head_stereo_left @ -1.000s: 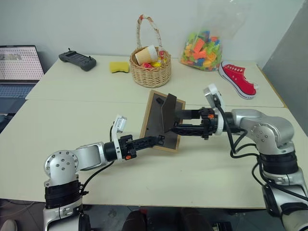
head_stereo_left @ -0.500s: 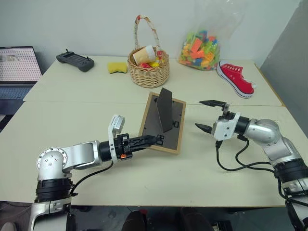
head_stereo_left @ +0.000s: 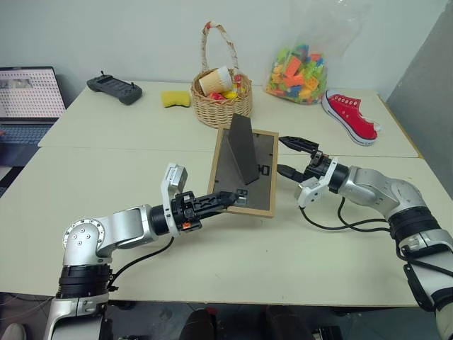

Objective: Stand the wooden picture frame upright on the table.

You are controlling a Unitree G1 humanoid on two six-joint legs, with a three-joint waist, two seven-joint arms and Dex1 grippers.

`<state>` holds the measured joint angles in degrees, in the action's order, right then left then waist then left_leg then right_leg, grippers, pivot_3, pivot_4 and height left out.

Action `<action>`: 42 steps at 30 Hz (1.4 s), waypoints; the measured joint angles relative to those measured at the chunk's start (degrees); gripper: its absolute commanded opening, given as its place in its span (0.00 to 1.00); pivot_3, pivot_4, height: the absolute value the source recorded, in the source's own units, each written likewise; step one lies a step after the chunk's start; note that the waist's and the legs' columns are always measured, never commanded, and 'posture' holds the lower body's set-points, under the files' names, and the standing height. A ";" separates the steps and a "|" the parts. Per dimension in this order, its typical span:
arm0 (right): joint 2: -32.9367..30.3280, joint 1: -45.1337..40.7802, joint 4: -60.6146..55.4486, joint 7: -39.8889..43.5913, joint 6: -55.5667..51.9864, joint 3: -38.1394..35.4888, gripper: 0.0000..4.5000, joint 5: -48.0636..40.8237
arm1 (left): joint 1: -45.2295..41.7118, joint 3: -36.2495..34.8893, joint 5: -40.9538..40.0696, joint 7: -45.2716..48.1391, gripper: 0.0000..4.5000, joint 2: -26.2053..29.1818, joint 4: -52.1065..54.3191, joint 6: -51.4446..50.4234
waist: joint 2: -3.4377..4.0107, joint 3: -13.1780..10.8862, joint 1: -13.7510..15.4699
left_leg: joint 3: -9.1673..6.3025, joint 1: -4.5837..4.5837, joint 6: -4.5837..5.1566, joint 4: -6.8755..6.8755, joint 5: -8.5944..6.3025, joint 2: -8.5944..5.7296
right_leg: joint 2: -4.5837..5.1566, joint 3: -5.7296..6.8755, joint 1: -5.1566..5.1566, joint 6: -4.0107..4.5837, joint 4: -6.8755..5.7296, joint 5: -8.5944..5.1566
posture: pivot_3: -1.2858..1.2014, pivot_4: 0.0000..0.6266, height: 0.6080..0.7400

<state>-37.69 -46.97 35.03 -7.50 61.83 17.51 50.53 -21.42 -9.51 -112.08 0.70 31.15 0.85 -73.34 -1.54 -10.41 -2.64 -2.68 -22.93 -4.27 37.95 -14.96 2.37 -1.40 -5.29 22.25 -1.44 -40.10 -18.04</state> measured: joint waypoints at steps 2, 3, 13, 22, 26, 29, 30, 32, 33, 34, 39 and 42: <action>0.62 -0.71 -0.72 -1.35 0.96 0.83 0.99 0.01 | 0.16 0.58 0.23 -0.63 0.29 -0.77 0.05 0.03 | 0.00 0.00 -0.10 | -0.02 0.00 0.00 0.00 0.00 -0.06 | 0.00 0.00 0.00 0.00 -0.03 0.00 | 0.52 0.24 1.00; 0.61 -1.14 -0.55 -1.44 0.92 0.88 0.99 0.00 | 0.25 0.58 0.24 -0.90 0.29 -1.16 0.08 0.12 | 0.00 0.00 -0.07 | -0.04 -0.01 0.00 0.01 0.00 -0.07 | 0.00 0.03 0.00 0.00 -0.03 0.00 | 0.52 0.24 1.00; -3.64 -1.03 5.41 -3.99 1.35 1.76 0.99 0.03 | 0.35 0.06 0.33 -2.50 0.29 -1.11 0.56 1.21 | -0.01 0.01 0.25 | -0.16 0.00 0.04 0.02 0.01 -0.60 | 0.24 -0.01 -0.02 -0.01 -0.03 0.00 | 0.52 0.24 1.00; -1.57 -1.17 0.37 -8.04 0.27 3.96 0.99 4.50 | -0.33 0.88 0.34 -2.41 0.29 -2.99 0.92 1.12 | -0.01 0.01 0.15 | -0.20 0.00 0.05 0.03 0.02 -0.62 | 0.26 0.02 -0.02 -0.01 -0.06 -0.01 | 0.52 0.24 1.00; 0.18 -2.48 0.74 -9.25 -1.29 5.71 0.99 6.27 | -0.30 1.73 0.34 -2.41 0.29 -3.30 1.17 1.04 | -0.01 0.01 0.18 | -0.20 0.00 0.05 0.04 0.03 -0.65 | 0.33 0.03 -0.02 -0.02 -0.08 -0.01 | 0.52 0.24 1.00; 0.12 -4.15 1.25 -9.32 -0.37 5.75 0.90 5.44 | 0.23 1.76 0.34 -2.29 0.29 -3.22 1.87 1.05 | -0.01 0.01 0.22 | -0.20 0.00 0.05 0.04 0.03 -0.66 | 0.35 0.04 -0.03 -0.02 -0.07 -0.01 | 0.52 0.24 1.00; 0.09 -4.22 1.26 -9.30 0.29 5.77 0.86 4.91 | 0.55 1.77 0.34 -2.27 0.29 -3.19 1.97 1.05 | -0.01 0.01 0.22 | -0.20 0.00 0.05 0.04 0.03 -0.66 | 0.36 0.05 -0.04 -0.02 -0.07 -0.01 | 0.52 0.24 1.00; 0.05 -4.21 1.28 -9.30 1.24 6.00 0.76 4.48 | 0.96 1.77 0.34 -2.27 0.29 -3.17 1.97 1.06 | -0.01 0.01 0.22 | -0.20 0.00 0.06 0.04 0.03 -0.67 | 0.36 0.04 -0.04 -0.02 -0.07 -0.01 | 0.52 0.24 1.00; -0.03 -4.20 1.29 -9.29 1.44 6.16 0.70 4.47 | 1.01 1.77 0.34 -2.19 0.29 -3.18 2.14 1.07 | -0.01 0.01 0.22 | -0.21 -0.01 0.06 0.04 0.03 -0.67 | 0.36 0.05 -0.04 -0.02 -0.08 -0.01 | 0.52 0.24 1.00; -0.05 -4.20 1.30 -9.28 1.51 6.17 0.65 4.47 | 1.06 1.76 0.33 -2.11 0.29 -3.18 2.41 1.14 | -0.01 0.01 0.22 | -0.20 -0.01 0.07 0.04 0.03 -0.68 | 0.36 0.04 -0.04 -0.02 -0.07 -0.01 | 0.52 0.24 1.00; -0.07 -4.21 1.30 -9.34 1.76 6.23 0.41 4.47 | 1.51 1.75 0.10 -1.21 0.29 -3.19 3.63 1.75 | -0.01 0.01 0.22 | -0.20 0.00 0.07 0.04 0.03 -0.67 | 0.36 0.05 -0.04 -0.02 -0.09 -0.01 | 0.52 0.24 1.00; -0.05 -4.21 1.15 -9.69 1.59 6.22 0.34 4.66 | 1.72 1.75 -0.62 -1.02 0.29 -3.21 3.64 2.22 | -0.01 0.01 0.23 | -0.20 0.00 0.07 0.05 0.04 -0.68 | 0.37 0.05 -0.04 -0.02 -0.09 -0.01 | 0.52 0.24 1.00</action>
<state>-37.74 -51.19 36.19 -17.19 63.42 23.73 55.19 -19.71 -7.77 -112.69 -0.32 27.94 4.49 -71.13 -1.55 -10.40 -2.41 -2.88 -22.93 -4.20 37.99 -14.93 1.69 -1.04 -5.25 22.21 -1.46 -40.19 -18.05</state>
